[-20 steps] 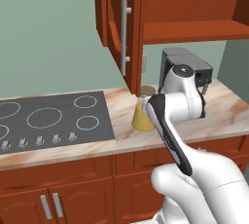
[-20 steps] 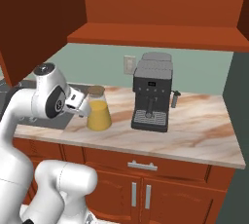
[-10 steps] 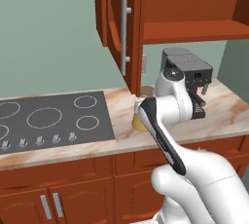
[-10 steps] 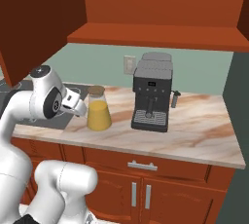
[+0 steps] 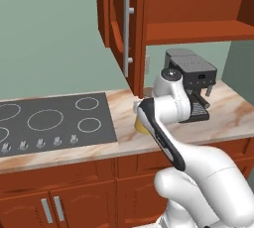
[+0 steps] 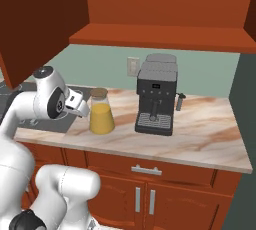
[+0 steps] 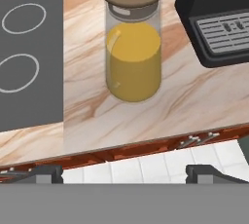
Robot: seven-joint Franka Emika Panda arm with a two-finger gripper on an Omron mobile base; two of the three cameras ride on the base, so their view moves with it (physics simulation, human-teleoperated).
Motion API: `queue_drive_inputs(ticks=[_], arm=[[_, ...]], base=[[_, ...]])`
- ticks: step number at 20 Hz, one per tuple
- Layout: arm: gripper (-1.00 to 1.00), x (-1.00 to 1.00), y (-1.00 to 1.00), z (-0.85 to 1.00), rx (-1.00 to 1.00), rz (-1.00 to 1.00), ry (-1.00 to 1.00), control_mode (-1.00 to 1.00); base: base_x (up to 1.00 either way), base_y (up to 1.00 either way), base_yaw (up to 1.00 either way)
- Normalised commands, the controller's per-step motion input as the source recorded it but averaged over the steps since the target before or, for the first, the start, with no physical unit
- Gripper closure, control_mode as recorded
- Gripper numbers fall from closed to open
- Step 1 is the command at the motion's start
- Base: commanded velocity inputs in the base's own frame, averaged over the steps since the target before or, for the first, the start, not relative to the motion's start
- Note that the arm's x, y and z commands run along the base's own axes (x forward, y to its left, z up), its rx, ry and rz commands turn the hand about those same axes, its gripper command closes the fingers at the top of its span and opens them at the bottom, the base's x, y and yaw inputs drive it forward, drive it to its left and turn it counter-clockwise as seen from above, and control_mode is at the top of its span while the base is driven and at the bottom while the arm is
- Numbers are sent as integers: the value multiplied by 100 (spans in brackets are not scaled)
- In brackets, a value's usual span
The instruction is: There is a tray on the dining counter. Grab the cup, mug, and pitcher and place them on the tray. The pitcher may be placed next to the tray if it cannot fit the tray.
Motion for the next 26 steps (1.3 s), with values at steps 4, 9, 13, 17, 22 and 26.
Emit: queue_drive_inputs(ticks=[4,9,13,17,22,26], arm=[[-100,17,4,-9,0,0,0,-100],[-100,15,1,-9,0,0,0,-100],[-100,14,0,-10,0,0,0,-100],[-100,18,0,-9,0,0,0,-100],[-100,16,0,-7,0,0,0,-100],[-100,18,1,-12,0,-5,0,-100]], base=[[0,0,0],[0,0,0],[0,0,0],[0,0,0],[0,0,0],[0,0,0]])
